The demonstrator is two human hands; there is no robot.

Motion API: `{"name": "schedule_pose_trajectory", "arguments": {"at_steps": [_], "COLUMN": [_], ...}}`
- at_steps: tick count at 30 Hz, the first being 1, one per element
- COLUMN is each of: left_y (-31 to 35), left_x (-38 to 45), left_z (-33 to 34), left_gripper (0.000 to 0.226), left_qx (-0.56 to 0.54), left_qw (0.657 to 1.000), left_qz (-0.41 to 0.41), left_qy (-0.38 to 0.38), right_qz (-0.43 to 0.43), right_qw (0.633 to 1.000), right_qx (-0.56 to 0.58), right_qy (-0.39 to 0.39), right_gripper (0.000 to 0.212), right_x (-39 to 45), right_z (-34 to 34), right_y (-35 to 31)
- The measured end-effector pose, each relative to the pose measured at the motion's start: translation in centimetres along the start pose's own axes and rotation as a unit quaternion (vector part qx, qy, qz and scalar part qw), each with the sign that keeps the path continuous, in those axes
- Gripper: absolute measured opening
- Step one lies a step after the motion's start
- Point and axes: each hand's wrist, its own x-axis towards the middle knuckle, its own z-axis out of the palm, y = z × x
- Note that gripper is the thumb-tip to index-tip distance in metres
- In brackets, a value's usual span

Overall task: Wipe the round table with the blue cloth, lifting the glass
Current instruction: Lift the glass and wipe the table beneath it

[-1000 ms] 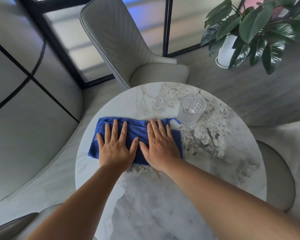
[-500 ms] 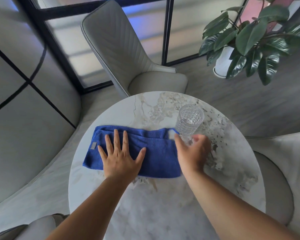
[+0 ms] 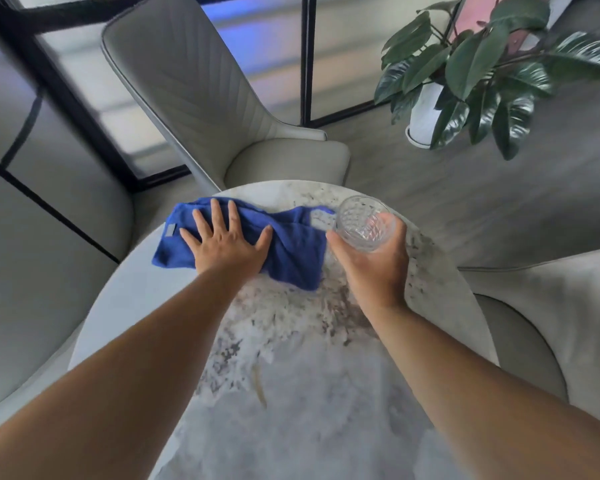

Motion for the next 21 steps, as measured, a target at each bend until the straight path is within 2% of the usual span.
{"name": "schedule_pose_trajectory", "arguments": {"at_steps": [6,11,15,17,21], "left_y": [10.0,16.8,18.6,18.9,17.3], "left_x": [2.4,-1.8,-7.2,-10.6,-17.5], "left_z": [1.2,2.8,2.8,2.7,3.1], "left_gripper": [0.106,0.094,0.084,0.087,0.083], "left_qx": [0.018,0.071,0.022,-0.018,-0.032], "left_qw": [0.996,0.972,0.950,0.932,0.889], "left_qz": [0.081,0.218,0.307,0.358,0.451], "left_qy": [-0.035,-0.059,-0.048,-0.048,-0.071], "right_qz": [-0.010,-0.022,-0.007,0.001,0.007], "right_qw": [1.000,0.999,0.999,0.999,1.000], "right_qx": [0.024,0.024,-0.002,-0.009,-0.016], "right_qy": [0.015,0.022,0.042,0.051,0.025], "right_gripper": [0.075,0.076,0.075,0.073,0.073], "right_x": [2.3,3.7,3.9,3.8,3.3], "right_z": [-3.7,-5.4,-5.3,-5.0,-4.7], "right_y": [-0.2,-0.7,-1.1,-1.4,-1.3]}}
